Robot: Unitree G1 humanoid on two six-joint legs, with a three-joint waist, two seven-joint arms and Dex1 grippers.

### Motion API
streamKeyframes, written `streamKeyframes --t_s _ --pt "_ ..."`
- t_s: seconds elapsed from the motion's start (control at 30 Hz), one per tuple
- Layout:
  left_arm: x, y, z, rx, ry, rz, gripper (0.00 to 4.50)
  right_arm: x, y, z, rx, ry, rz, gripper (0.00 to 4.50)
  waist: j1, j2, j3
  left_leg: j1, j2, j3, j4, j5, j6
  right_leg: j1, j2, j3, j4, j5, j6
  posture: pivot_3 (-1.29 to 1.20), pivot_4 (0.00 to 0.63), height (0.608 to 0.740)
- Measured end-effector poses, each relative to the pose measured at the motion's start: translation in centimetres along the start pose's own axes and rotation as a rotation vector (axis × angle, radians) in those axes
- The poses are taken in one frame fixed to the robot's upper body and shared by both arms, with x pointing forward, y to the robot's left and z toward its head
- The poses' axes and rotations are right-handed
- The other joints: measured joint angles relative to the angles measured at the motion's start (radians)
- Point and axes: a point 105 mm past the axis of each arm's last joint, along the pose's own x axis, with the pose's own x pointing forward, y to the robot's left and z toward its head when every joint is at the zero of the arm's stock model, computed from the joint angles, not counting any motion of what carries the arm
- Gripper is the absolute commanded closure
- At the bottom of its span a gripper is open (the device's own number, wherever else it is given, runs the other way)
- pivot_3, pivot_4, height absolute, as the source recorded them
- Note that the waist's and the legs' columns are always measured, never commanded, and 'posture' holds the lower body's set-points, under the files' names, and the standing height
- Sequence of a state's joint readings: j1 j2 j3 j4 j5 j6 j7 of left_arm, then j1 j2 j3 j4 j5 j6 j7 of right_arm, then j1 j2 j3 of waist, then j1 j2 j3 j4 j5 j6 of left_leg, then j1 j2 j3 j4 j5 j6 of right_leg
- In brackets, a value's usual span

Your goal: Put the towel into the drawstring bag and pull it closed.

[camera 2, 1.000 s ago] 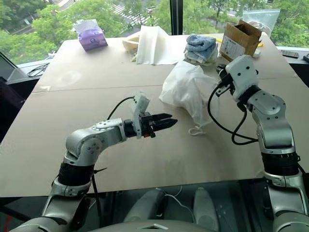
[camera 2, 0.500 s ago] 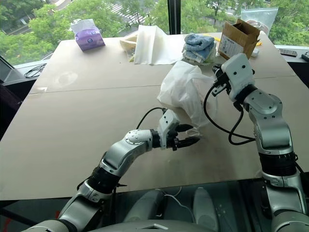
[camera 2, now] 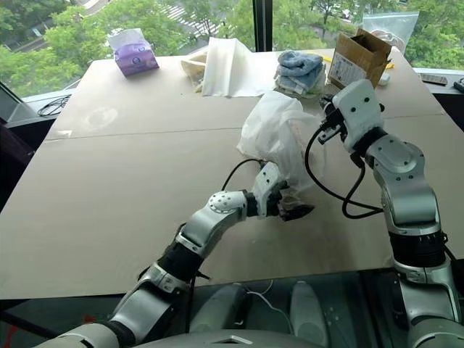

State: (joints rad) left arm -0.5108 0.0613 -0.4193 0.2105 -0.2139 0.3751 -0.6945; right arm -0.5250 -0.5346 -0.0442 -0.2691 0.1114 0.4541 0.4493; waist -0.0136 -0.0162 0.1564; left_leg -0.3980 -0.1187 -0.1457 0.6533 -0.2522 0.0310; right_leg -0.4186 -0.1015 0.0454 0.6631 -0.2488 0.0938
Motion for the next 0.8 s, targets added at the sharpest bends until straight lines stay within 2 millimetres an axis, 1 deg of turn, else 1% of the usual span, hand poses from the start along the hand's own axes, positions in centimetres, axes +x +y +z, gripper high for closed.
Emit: streamKeyframes --t_s 0.03,0.07,0.1,0.17,0.2,0.23,0.27,0.37,0.47,0.53,0.57,0.6,0.63,0.67,0.7,0.73,0.8 --pt "0.0 0.2 0.0 -0.007 -0.008 0.007 1.41 0.0 0.0 0.0 -0.002 0.002 -0.003 4.5 0.0 0.0 0.0 0.0 0.0 0.0 0.0 0.0 0.0 0.0 0.0 0.0 0.0 0.0 0.0 0.0 0.15 0.74" --pt "0.0 0.4 -0.1 -0.012 -0.008 0.012 1.82 0.0 0.0 0.0 -0.005 0.0 -0.005 4.5 0.0 0.0 0.0 0.0 0.0 0.0 0.0 0.0 0.0 0.0 0.0 0.0 0.0 0.0 0.0 0.0 0.15 0.74" --pt "-0.2 0.6 -0.2 -0.012 -0.007 0.014 2.4 -0.1 0.0 0.1 -0.009 -0.002 -0.009 4.5 0.0 0.0 0.0 0.0 0.0 0.0 0.0 0.0 0.0 0.0 0.0 0.0 0.0 0.0 0.0 0.0 0.15 0.74" --pt "-0.3 0.6 -0.3 -0.007 -0.002 0.006 3.21 -0.2 0.1 0.2 -0.012 -0.006 -0.012 4.5 0.0 0.0 0.0 0.0 0.0 0.0 0.0 0.0 0.0 0.0 0.0 0.0 0.0 0.0 0.0 0.0 0.15 0.74" --pt "-0.5 0.7 -0.3 -0.002 0.003 0.005 3.82 -0.3 0.1 0.2 -0.012 -0.007 -0.015 4.5 0.0 0.0 0.0 0.0 0.0 0.0 0.0 0.0 0.0 0.0 0.0 0.0 0.0 0.0 0.0 0.0 0.15 0.74" --pt "-0.6 0.8 -0.4 0.006 0.005 0.003 4.17 -0.3 0.1 0.1 -0.011 -0.005 -0.017 4.5 0.0 0.0 0.0 0.0 0.0 0.0 0.0 0.0 0.0 0.0 0.0 0.0 0.0 0.0 0.0 0.0 0.15 0.74" --pt "-0.6 0.8 -0.4 0.009 0.006 0.001 4.39 -0.3 0.1 0.1 -0.01 -0.003 -0.018 4.5 -0.001 0.0 0.0 0.0 0.0 0.0 0.0 0.0 0.0 0.0 0.0 0.0 0.0 0.0 0.0 0.0 0.15 0.74" --pt "-1.2 1.0 -0.5 0.012 -0.007 0.02 4.39 -0.3 0.1 0.1 -0.011 -0.002 -0.024 4.5 -0.001 0.0 0.0 0.0 0.0 0.0 0.0 0.0 0.0 0.0 0.0 0.0 0.0 0.0 0.0 0.0 0.15 0.74" --pt "-2.2 1.7 -0.7 0.039 -0.025 0.069 4.39 -0.3 -0.1 0.1 -0.01 0.0 -0.034 4.5 -0.001 0.001 0.0 0.0 0.0 0.0 0.0 0.0 0.0 0.0 0.0 0.0 0.0 0.0 0.0 0.0 0.15 0.74" --pt "-4.5 3.5 -0.6 0.169 -0.057 0.217 4.39 -0.7 -1.0 -0.2 -0.001 0.011 -0.08 4.5 -0.002 0.0 0.0 0.0 0.0 0.0 0.0 0.0 0.0 -0.001 0.0 0.0 0.0 0.0 0.0 0.0 0.15 0.74" --pt "-5.9 4.7 -0.3 0.239 -0.073 0.303 4.39 -1.1 -1.7 -0.6 0.005 0.022 -0.115 4.5 0.0 0.0 0.0 0.0 0.001 0.0 0.0 0.0 0.0 -0.001 0.0 0.0 0.0 0.0 0.0 0.0 0.15 0.74" --pt "-7.3 5.7 0.4 0.298 -0.092 0.377 4.39 -1.5 -2.4 -0.9 0.006 0.035 -0.145 4.5 0.003 0.001 0.0 0.0 0.001 0.0 0.0 0.0 0.0 -0.001 0.0 0.0 0.0 0.0 0.0 0.0 0.15 0.74" --pt "-9.0 6.9 1.6 0.383 -0.116 0.469 4.39 -1.9 -3.3 -1.3 0.003 0.052 -0.18 4.5 0.005 0.001 0.0 0.0 0.0 0.0 0.0 0.0 0.0 -0.001 0.0 0.0 0.0 0.0 0.0 0.0 0.15 0.74" --pt "-10.2 7.5 3.1 0.458 -0.152 0.546 4.39 -2.2 -4.0 -1.5 0.003 0.061 -0.207 4.5 0.007 0.001 0.0 0.0 0.0 0.0 0.0 0.0 0.0 -0.001 -0.001 0.0 0.0 0.0 0.0 0.0 0.15 0.74" --pt "-10.9 7.7 4.4 0.51 -0.189 0.592 4.39 -2.4 -4.4 -1.7 0.004 0.067 -0.226 4.5 0.011 0.001 0.0 0.0 0.0 0.0 0.0 0.0 0.0 0.0 -0.001 0.0 -0.001 0.0 0.0 0.0 0.15 0.74" --pt "-12.0 7.9 6.4 0.598 -0.24 0.669 4.39 -2.6 -5.0 -1.9 0.004 0.075 -0.251 4.5 0.017 0.001 0.0 0.0 -0.001 0.0 0.0 0.0 0.0 0.0 -0.001 0.0 -0.001 0.0 0.0 0.0 0.15 0.74" --pt "-13.2 8.0 9.3 0.725 -0.317 0.777 4.39 -2.8 -6.0 -2.2 0.005 0.088 -0.285 4.5 0.025 0.0 0.0 0.0 -0.001 0.0 0.0 0.0 0.0 0.0 -0.001 0.0 -0.001 0.0 0.0 0.0 0.15 0.74"
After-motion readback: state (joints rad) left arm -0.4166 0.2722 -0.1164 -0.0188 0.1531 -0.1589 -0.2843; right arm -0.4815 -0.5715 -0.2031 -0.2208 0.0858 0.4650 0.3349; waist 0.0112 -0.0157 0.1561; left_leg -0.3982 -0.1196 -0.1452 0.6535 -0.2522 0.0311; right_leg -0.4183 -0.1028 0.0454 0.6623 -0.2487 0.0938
